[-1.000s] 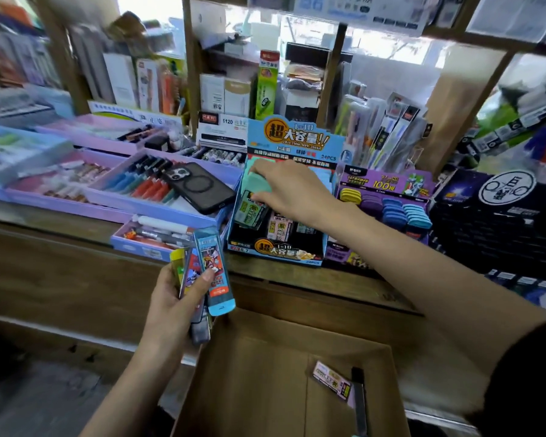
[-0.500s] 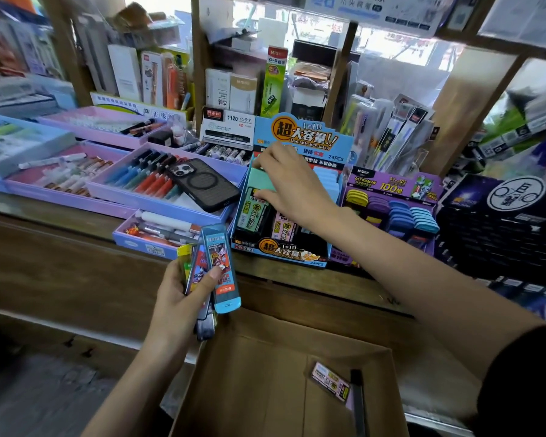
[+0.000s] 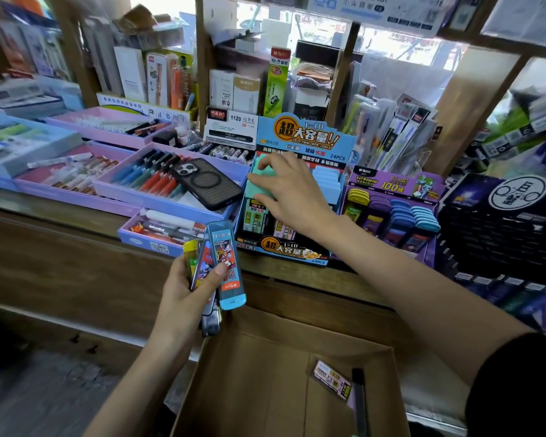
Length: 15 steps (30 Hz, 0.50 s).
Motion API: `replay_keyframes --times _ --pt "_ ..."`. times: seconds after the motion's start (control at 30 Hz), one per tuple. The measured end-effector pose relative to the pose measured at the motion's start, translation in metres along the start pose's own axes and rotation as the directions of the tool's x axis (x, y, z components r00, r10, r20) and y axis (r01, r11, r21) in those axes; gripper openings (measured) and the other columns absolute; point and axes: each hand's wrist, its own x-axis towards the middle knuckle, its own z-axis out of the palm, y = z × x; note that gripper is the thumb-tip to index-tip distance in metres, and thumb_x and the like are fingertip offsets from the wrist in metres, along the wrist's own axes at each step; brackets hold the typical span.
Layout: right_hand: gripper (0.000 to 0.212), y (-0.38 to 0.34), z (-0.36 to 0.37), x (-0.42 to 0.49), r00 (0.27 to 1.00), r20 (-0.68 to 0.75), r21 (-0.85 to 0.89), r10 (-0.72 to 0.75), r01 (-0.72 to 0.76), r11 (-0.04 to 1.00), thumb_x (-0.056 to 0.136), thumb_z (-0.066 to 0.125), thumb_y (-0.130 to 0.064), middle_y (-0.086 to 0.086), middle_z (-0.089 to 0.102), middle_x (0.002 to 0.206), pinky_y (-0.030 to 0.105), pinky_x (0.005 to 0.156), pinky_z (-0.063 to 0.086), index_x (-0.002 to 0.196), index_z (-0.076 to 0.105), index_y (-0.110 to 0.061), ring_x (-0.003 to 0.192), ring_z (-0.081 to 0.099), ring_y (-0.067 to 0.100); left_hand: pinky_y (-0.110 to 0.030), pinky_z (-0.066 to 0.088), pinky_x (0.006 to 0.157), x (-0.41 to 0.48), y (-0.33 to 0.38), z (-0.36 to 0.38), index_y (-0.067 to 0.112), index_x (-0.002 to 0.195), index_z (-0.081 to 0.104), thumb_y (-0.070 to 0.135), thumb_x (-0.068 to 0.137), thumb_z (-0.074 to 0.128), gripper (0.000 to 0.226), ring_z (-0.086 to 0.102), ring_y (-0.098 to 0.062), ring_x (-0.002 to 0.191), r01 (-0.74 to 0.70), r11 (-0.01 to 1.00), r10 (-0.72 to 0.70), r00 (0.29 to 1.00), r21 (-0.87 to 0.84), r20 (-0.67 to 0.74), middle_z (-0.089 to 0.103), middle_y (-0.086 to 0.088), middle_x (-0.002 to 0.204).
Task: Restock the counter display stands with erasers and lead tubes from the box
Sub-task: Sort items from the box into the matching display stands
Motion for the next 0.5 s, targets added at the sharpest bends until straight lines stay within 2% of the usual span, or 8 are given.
replay_keyframes --times 0.07,0.1,0.13,0.17,0.2,0.27,0.37,0.5 --pt "0.045 -0.006 -0.006 -0.008 0.999 -0.023 -0.04 -0.027 0.026 0.999 0.094 0.051 -0.03 0.006 0.042 0.138 0.031 0.1 0.018 0.137 0.046 -0.017 0.127 0.032 0.025 -0.019 0.055 0.065 -0.001 0.003 0.003 0.016 0.115 0.055 0.025 0.073 0.066 0.045 0.07 -0.014 0.09 -0.009 1.0 0.009 1.0 -0.006 0.009 0.071 -0.002 0.103" --pt "0.045 -0.011 -0.009 -0.015 0.999 -0.054 0.036 -0.005 0.007 0.999 0.094 0.051 -0.029 0.007 0.046 0.135 0.032 0.098 0.022 0.136 0.046 -0.015 0.124 0.035 0.024 -0.02 0.056 0.065 -0.001 0.004 0.005 0.017 0.115 0.055 0.025 0.072 0.066 0.045 0.07 -0.014 0.091 -0.01 1.0 0.01 1.0 -0.012 0.012 0.071 -0.001 0.103" --pt "0.04 -0.019 -0.012 -0.024 0.996 -0.067 0.203 0.062 -0.047 0.978 0.094 0.051 -0.028 0.006 0.051 0.127 0.031 0.093 0.028 0.132 0.051 -0.013 0.118 0.041 0.022 -0.021 0.056 0.067 -0.002 0.005 0.007 0.019 0.114 0.055 0.025 0.072 0.067 0.044 0.069 -0.014 0.091 -0.009 1.0 0.009 1.0 -0.019 0.016 0.072 0.001 0.102" --pt "0.033 -0.027 -0.014 -0.035 0.988 -0.02 0.416 0.15 -0.128 0.9 0.094 0.051 -0.03 0.003 0.056 0.116 0.029 0.086 0.035 0.123 0.057 -0.014 0.108 0.048 0.018 -0.022 0.057 0.067 -0.002 0.006 0.009 0.019 0.114 0.055 0.025 0.072 0.066 0.044 0.069 -0.013 0.091 -0.01 1.0 0.01 1.0 -0.025 0.024 0.072 0.002 0.101" --pt "0.028 -0.034 -0.016 -0.048 0.973 0.094 0.602 0.209 -0.223 0.767 0.094 0.052 -0.034 0.0 0.06 0.106 0.027 0.08 0.04 0.113 0.061 -0.015 0.098 0.053 0.013 -0.022 0.057 0.067 -0.003 0.007 0.012 0.018 0.115 0.055 0.023 0.073 0.066 0.044 0.07 -0.013 0.09 -0.014 0.999 0.015 0.999 -0.029 0.033 0.072 0.003 0.099" --pt "0.021 -0.047 -0.015 -0.075 0.914 0.345 0.789 0.214 -0.406 0.461 0.089 0.058 -0.04 -0.005 0.063 0.093 0.027 0.076 0.048 0.098 0.062 -0.021 0.086 0.059 0.007 -0.023 0.057 0.065 -0.004 0.009 0.019 0.012 0.117 0.054 0.02 0.075 0.064 0.044 0.07 -0.014 0.086 -0.027 0.999 0.029 0.998 -0.035 0.049 0.073 0.002 0.095" --pt "0.018 -0.058 -0.007 -0.109 0.849 0.495 0.836 0.185 -0.523 0.164 0.082 0.071 -0.029 -0.003 0.064 0.086 0.022 0.073 0.05 0.091 0.056 -0.025 0.079 0.062 0.005 -0.027 0.058 0.071 -0.007 0.007 0.031 0.008 0.117 0.053 0.019 0.074 0.064 0.045 0.069 -0.017 0.086 -0.03 0.999 0.032 0.996 -0.038 0.078 0.072 -0.005 0.098" --pt "0.017 -0.057 -0.007 -0.131 0.827 0.487 0.864 0.281 -0.504 -0.015 0.085 0.067 -0.011 -0.006 0.063 0.081 0.018 0.072 0.049 0.094 0.056 -0.021 0.077 0.062 0.004 -0.025 0.057 0.073 -0.012 0.002 0.05 0.014 0.114 0.055 0.022 0.075 0.062 0.04 0.068 -0.014 0.089 -0.024 0.999 0.027 0.991 -0.023 0.132 0.071 -0.003 0.099"
